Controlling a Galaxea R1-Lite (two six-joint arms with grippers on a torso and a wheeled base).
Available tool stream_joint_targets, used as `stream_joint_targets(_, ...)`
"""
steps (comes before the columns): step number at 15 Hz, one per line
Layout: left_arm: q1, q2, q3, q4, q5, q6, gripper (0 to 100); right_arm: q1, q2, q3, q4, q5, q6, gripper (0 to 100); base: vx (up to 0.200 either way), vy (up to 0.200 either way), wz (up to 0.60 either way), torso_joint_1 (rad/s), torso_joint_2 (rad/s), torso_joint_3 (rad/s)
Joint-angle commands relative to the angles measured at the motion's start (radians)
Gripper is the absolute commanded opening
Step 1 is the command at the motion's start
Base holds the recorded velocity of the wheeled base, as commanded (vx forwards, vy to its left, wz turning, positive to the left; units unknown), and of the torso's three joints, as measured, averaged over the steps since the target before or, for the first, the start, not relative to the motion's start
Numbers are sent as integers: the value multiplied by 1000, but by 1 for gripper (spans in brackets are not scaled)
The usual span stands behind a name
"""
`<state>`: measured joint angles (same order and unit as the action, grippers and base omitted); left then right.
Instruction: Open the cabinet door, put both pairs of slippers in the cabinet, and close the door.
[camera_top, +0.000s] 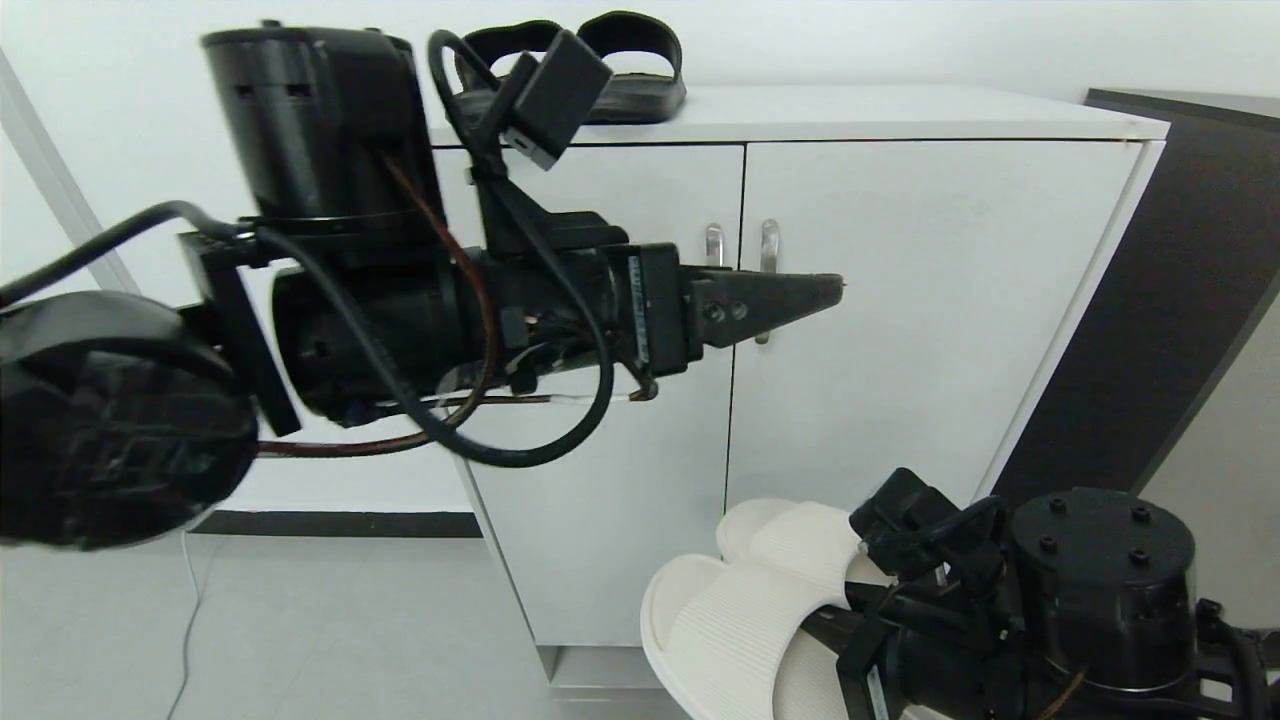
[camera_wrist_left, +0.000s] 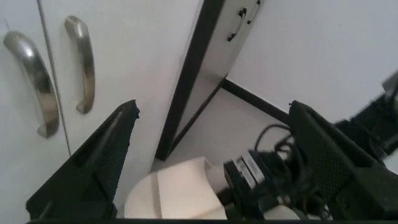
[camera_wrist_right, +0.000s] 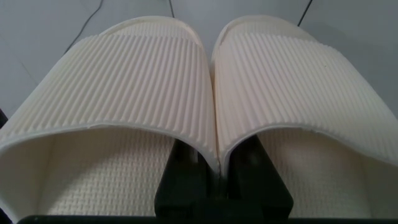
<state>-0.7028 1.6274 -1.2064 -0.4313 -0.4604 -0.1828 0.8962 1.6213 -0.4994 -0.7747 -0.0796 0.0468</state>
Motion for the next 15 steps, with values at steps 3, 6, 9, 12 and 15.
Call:
stream_joint_targets(3,-3,157,-130,2,-7,-40,100,0,15,-4,0,0,1,0,0,0,0,0,0,0)
stream_joint_targets(6,25,201,-159,2,0,-57,100,-2,26,-7,-2,0,1,0,0,0,0,0,0,0)
stream_joint_targets(9,54,236,-185,0,17,-55,100,-2,29,-7,-2,0,1,0,0,0,0,0,0,0)
stream_joint_targets(12,58,281,-252,0,55,-55,100,0,31,-7,0,0,1,0,0,0,0,0,0,0)
stream_joint_targets(15,57,341,-323,3,86,-57,100,0,34,-7,0,0,1,0,0,0,0,0,0,0)
